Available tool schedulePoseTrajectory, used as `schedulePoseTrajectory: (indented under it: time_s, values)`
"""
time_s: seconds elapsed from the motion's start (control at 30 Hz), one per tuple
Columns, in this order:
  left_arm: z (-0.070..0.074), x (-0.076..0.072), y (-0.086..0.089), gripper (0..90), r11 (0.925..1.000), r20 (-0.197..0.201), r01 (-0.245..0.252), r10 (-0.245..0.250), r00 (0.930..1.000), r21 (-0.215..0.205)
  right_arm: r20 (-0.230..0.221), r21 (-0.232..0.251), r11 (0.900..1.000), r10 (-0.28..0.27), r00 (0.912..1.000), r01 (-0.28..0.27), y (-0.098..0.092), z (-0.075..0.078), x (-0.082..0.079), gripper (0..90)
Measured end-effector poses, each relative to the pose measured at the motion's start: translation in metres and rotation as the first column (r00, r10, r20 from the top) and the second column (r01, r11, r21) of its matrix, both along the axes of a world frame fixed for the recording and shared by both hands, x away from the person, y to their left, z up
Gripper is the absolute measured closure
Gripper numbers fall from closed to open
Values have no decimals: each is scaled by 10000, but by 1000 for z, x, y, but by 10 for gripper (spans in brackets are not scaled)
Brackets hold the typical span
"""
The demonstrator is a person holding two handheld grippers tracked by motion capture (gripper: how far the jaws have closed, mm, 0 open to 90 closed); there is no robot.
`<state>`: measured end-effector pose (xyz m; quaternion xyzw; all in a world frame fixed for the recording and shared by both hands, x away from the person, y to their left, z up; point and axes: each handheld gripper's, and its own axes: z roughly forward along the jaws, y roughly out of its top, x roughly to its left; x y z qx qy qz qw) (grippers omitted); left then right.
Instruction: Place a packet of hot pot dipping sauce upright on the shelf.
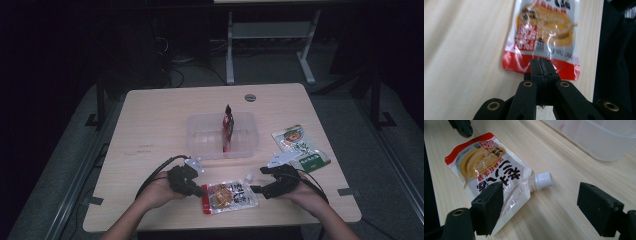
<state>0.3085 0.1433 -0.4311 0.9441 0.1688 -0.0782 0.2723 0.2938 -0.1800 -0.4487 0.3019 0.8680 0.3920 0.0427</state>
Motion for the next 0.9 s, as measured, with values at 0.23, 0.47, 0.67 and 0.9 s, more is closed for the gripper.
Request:
schedulePoseTrajectory:
  time_s: [0.23, 0.47, 0.67, 0.9]
  values:
    - [11, -9, -21, 896, 9958, 926, -6, 92, 9957, -918, -153, -39, 10000, 0, 9999, -1, 1, -1, 1, 204]
    - [1, -11, -51, 897, 9954, 1497, 283, -143, 9886, -917, -633, 68, 9999, 161, 9979, -157, 2, -2, -1, 211]
    - [-13, -10, -66, 898, 9982, 1610, 450, -381, 9862, -398, -839, 33, 9988, 487, 9953, -486, 6, -5, -2, 214]
    - [-18, -3, -67, 899, 9986, 1209, 459, -425, 9918, -253, -1236, 97, 9986, 523, 9910, -515, 7, -6, -6, 243]
